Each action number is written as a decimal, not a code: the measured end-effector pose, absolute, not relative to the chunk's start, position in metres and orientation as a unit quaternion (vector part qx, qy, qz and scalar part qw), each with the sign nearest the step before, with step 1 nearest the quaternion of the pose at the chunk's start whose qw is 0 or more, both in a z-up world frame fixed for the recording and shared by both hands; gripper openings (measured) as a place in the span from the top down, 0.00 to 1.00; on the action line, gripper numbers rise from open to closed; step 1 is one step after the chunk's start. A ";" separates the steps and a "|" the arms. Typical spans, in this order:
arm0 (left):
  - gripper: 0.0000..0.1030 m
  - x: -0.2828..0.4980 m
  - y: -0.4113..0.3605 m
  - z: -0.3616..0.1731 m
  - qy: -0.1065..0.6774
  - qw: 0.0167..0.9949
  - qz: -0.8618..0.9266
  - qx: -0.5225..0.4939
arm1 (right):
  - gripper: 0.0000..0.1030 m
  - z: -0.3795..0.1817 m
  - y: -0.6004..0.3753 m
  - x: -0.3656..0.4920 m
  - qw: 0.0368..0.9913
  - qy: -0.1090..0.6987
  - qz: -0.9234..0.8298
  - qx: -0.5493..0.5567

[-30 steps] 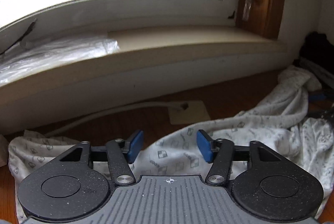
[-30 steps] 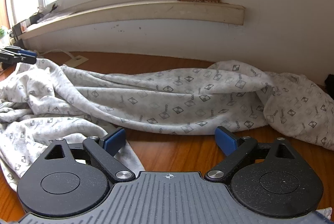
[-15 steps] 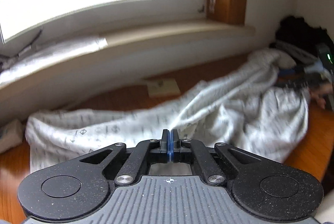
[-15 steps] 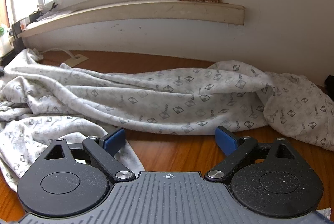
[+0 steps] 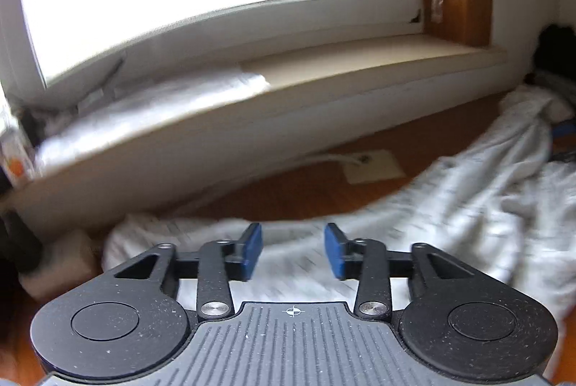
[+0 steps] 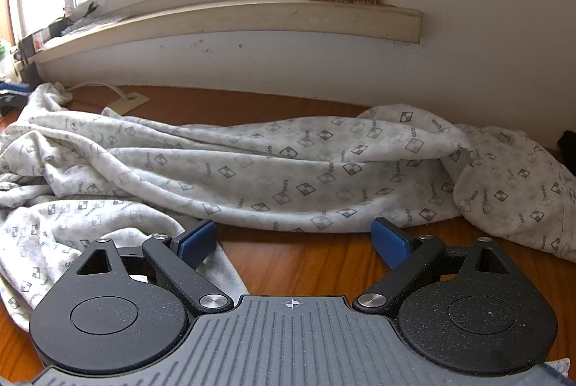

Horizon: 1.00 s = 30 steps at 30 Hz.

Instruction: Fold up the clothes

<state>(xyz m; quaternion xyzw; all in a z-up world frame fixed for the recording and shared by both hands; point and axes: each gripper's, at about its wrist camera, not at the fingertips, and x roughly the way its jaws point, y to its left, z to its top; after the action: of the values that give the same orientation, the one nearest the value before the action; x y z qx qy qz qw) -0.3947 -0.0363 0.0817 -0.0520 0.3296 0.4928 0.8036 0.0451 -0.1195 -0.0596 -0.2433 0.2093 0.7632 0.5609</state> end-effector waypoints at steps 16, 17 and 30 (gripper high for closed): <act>0.98 -0.402 0.007 0.066 0.358 0.791 0.494 -0.045 | 0.10 -0.059 -0.119 0.047 0.558 0.216 0.766 -0.236; 0.99 -0.409 0.007 0.078 0.317 0.789 0.524 -0.048 | 0.10 -0.059 -0.119 0.047 0.558 0.215 0.766 -0.237; 0.59 -0.426 0.002 0.069 0.293 0.747 0.590 -0.096 | 0.10 -0.059 -0.119 0.047 0.561 0.214 0.764 -0.238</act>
<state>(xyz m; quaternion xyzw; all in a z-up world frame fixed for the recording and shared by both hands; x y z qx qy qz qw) -0.4258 0.0019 0.0690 -0.0958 0.2927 0.5895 0.7467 0.0473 -0.1194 -0.0590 -0.2379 0.2144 0.7635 0.5608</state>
